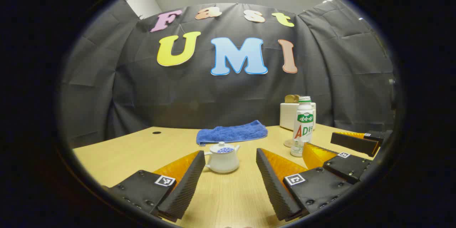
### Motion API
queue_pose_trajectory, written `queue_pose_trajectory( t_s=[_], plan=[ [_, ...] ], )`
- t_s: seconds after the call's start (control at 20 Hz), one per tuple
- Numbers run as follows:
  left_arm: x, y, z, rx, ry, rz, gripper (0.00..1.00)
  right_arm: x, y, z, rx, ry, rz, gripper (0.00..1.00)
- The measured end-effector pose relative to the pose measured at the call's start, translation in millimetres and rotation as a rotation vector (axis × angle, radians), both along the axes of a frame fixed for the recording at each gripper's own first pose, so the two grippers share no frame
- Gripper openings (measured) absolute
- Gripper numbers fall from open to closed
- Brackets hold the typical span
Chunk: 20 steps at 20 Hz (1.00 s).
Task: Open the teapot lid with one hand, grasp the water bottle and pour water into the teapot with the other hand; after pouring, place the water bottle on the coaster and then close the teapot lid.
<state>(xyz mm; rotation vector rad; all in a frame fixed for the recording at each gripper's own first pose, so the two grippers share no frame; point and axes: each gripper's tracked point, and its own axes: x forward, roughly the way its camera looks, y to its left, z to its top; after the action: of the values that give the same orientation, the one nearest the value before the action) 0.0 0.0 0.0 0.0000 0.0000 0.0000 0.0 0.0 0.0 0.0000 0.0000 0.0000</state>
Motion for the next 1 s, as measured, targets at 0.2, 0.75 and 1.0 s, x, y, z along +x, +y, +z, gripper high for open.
queue_pose_trajectory(
  t_s=[0.2,0.75,1.0],
  plan=[
    [0,0,0,0.0,-0.001,0.0,0.99,0,0,0,0.0,-0.001,-0.001,0.95],
    [0,1,0,0.0,-0.001,-0.016,0.99,-2,-6,1,0.002,0.002,-0.054,0.95],
    [6,10,1,-0.016,-0.005,-0.02,0.99,12,-2,2,-0.008,0.0,-0.017,0.95]
  ],
)
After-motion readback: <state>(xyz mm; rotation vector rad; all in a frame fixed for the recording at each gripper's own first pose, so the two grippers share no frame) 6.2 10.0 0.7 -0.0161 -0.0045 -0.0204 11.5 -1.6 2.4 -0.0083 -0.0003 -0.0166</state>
